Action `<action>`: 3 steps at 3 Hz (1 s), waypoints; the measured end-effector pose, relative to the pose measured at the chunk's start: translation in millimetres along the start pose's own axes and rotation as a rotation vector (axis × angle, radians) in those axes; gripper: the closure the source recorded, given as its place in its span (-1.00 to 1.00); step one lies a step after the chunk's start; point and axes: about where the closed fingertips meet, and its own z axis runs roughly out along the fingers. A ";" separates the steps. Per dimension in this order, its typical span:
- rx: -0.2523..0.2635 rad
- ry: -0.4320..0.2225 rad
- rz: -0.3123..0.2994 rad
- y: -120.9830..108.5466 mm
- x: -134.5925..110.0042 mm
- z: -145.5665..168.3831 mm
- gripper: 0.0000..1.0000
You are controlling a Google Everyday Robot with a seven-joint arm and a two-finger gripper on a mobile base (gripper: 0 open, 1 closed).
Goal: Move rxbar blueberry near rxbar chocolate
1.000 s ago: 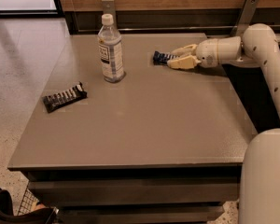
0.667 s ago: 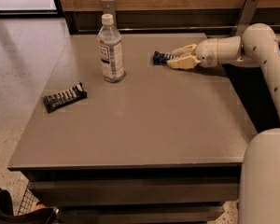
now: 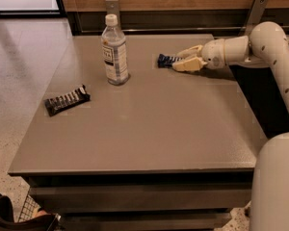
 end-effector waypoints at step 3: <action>0.179 0.159 -0.204 89.5 -105.2 -68.2 1.00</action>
Offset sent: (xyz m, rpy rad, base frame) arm -0.1340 0.0088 0.1599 -0.3294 -0.2342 -0.1728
